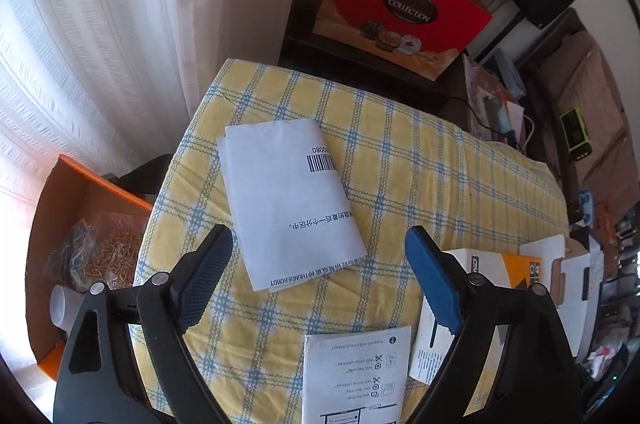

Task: Organize objects
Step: 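Move the open left gripper to the white barcode envelope, then grasp the white barcode envelope with the left gripper and lift it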

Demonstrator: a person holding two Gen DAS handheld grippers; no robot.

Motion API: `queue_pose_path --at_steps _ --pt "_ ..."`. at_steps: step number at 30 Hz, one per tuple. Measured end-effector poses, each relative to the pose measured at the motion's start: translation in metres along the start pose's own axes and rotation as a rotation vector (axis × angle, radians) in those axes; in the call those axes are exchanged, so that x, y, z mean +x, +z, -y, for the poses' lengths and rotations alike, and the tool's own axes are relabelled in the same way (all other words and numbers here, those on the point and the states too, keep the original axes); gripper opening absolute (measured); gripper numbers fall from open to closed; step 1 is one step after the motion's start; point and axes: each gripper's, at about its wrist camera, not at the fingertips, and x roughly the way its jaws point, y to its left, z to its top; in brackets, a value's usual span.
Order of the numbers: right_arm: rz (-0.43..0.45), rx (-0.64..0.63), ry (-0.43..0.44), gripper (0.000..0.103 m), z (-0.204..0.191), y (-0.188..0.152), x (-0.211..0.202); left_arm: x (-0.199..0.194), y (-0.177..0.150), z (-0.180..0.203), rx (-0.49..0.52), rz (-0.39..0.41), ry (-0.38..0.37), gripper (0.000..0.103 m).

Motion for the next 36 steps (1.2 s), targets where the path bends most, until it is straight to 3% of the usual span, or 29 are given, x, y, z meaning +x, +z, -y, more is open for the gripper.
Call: queue_pose_path --at_steps 8,13,15,17,23,36 --pt "-0.003 -0.001 -0.001 0.015 0.0 -0.001 0.0 0.036 0.013 0.009 -0.004 -0.038 0.09 0.087" --pt "-0.004 -0.002 -0.002 0.015 0.0 -0.001 0.0 0.046 0.012 0.022 0.064 -0.039 0.158 0.086" --pt "-0.003 -0.004 -0.003 0.016 0.0 -0.001 0.0 0.045 0.011 0.024 0.078 -0.03 0.179 0.077" --pt "-0.004 -0.005 -0.005 0.017 -0.001 -0.001 0.0 0.043 0.011 0.026 0.113 -0.016 0.213 0.058" --pt "-0.005 -0.003 -0.003 0.017 -0.001 -0.001 0.0 0.032 0.008 0.03 0.145 -0.024 0.152 0.029" --pt "-0.006 -0.001 -0.002 0.017 -0.001 0.0 0.0 0.006 -0.003 0.034 0.206 0.016 0.121 0.008"
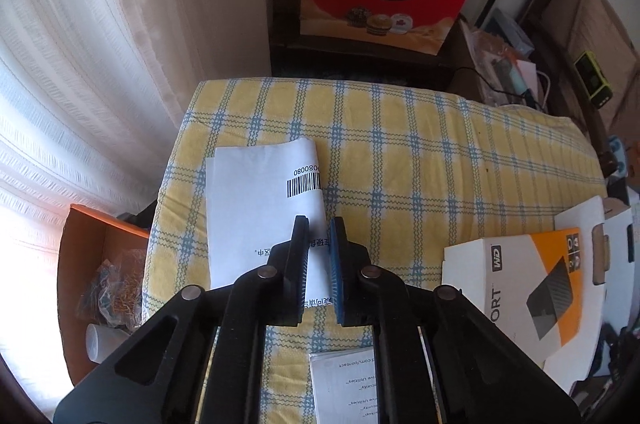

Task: Organize objects
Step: 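Grasp the white barcode envelope with the left gripper and lift it, then carry the envelope into the cardboard box and open the left gripper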

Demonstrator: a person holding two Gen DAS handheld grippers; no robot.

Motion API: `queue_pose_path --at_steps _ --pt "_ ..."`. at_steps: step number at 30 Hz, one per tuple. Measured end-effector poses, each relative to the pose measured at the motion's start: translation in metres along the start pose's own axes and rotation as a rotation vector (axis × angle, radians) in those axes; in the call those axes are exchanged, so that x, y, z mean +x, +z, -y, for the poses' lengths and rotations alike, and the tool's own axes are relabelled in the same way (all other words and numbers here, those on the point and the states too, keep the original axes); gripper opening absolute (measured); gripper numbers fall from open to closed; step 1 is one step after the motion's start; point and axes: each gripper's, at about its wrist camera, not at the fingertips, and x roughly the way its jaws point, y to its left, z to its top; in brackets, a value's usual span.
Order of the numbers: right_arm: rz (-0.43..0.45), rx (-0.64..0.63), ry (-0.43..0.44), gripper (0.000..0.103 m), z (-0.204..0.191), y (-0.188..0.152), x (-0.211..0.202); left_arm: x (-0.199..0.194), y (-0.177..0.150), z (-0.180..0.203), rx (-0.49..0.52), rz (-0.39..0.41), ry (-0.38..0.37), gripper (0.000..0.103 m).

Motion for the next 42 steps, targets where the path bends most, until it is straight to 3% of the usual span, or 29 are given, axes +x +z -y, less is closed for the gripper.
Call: queue_pose_path --at_steps 16,25,34,42 --pt "0.001 -0.005 -0.007 0.016 0.0 0.001 0.002 -0.072 -0.006 0.009 0.022 0.12 -0.102 0.005" --pt "0.014 -0.054 -0.023 0.014 -0.008 0.004 0.006 -0.103 -0.016 0.021 0.019 0.152 -0.227 0.005" --pt "0.014 -0.074 -0.005 0.014 -0.026 0.006 0.007 -0.146 -0.027 0.081 0.114 0.175 -0.388 0.005" --pt "0.008 -0.071 0.002 0.014 -0.026 0.006 0.008 -0.15 -0.029 0.159 0.222 0.16 -0.44 0.005"
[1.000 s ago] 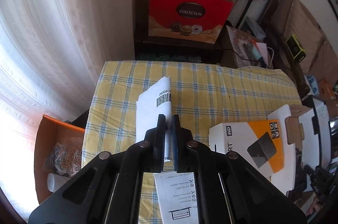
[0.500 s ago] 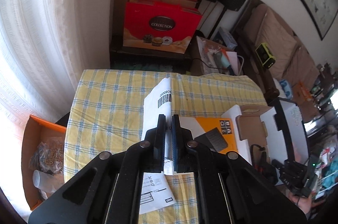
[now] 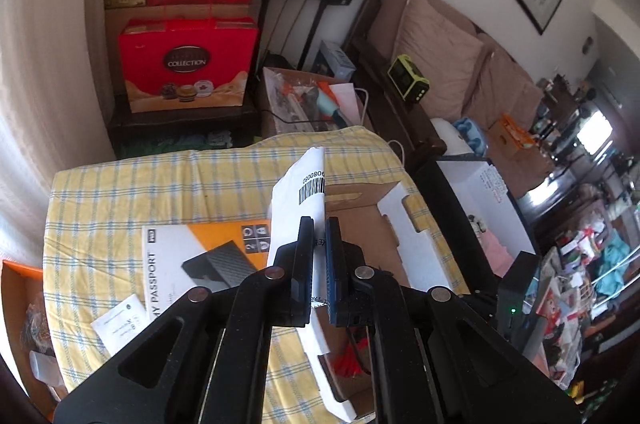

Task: Organize objects
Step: 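Carry the envelope into the cardboard box and open the left gripper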

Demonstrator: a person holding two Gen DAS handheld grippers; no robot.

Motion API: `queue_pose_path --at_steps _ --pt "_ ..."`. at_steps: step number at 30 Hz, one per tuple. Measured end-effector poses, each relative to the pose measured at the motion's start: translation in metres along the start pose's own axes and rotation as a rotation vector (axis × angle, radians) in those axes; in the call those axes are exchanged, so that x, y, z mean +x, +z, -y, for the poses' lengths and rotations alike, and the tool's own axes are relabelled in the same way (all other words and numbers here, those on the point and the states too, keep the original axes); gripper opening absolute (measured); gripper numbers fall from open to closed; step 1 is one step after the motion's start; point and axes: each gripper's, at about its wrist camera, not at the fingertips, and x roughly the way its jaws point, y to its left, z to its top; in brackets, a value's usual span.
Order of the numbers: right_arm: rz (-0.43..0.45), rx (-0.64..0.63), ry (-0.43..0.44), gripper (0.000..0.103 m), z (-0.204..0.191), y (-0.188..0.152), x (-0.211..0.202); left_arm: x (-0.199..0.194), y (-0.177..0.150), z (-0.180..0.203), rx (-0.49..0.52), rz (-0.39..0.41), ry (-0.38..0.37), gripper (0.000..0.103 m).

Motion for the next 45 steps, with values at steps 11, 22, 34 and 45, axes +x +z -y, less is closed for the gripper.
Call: queue_pose_path --at_steps 11,22,34,45 --pt "0.001 -0.009 0.005 0.014 0.001 -0.003 0.0 0.061 0.0 0.044 0.025 -0.058 0.013 0.005" --pt "-0.002 -0.003 0.011 0.013 0.002 -0.002 0.0 0.118 -0.017 0.073 0.058 -0.133 0.052 0.006" --pt "-0.003 -0.006 0.008 0.013 0.001 -0.002 0.0 0.096 -0.021 0.057 0.027 -0.132 -0.014 0.027" --pt "-0.006 -0.008 0.011 0.013 0.001 -0.004 0.001 0.054 -0.022 0.011 -0.016 -0.09 0.031 0.057"
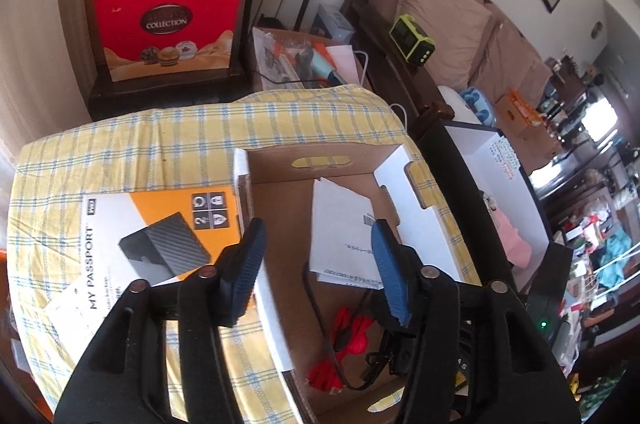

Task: Organize objects
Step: 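Carry the envelope into the cardboard box and open the left gripper, then move the left gripper back to the white instruction leaflet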

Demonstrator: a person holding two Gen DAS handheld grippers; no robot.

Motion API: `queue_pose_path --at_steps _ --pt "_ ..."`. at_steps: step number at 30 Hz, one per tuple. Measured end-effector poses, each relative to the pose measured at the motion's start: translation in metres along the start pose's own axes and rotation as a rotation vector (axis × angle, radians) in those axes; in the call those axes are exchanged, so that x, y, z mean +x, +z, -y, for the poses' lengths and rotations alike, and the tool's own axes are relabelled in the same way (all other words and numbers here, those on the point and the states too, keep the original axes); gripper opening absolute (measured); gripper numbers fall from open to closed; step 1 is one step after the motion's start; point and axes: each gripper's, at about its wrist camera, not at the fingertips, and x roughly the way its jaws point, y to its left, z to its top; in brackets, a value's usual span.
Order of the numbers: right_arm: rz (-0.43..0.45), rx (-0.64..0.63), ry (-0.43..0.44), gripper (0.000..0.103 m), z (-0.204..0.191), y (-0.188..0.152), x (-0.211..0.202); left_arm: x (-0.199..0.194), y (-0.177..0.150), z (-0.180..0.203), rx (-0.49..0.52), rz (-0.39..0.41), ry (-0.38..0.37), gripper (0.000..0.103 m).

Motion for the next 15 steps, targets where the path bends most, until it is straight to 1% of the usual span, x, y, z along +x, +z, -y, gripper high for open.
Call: queue_pose_path --at_steps 2,3,4,6,8,15 --pt "0.0 0.0 0.0 0.013 0.0 0.0 0.0 -0.01 -0.002 -0.012 -0.002 0.021 0.036 0.067" --pt "0.0 0.0 0.0 0.013 0.001 0.0 0.0 -0.014 -0.004 -0.018 -0.004 0.029 0.053 0.069" --pt "0.0 0.0 0.0 0.013 0.001 0.0 0.0 -0.018 -0.006 -0.024 -0.007 0.035 0.07 0.073" --pt "0.0 0.002 0.002 0.013 0.001 0.0 0.0 -0.027 -0.01 -0.037 -0.017 0.045 0.093 0.076" --pt "0.0 0.004 0.004 0.013 0.001 -0.002 0.0 -0.032 -0.015 -0.05 -0.031 0.051 0.111 0.085" --pt "0.0 0.005 0.005 0.013 0.001 -0.002 0.0 -0.05 -0.036 -0.092 -0.091 0.064 0.162 0.086"
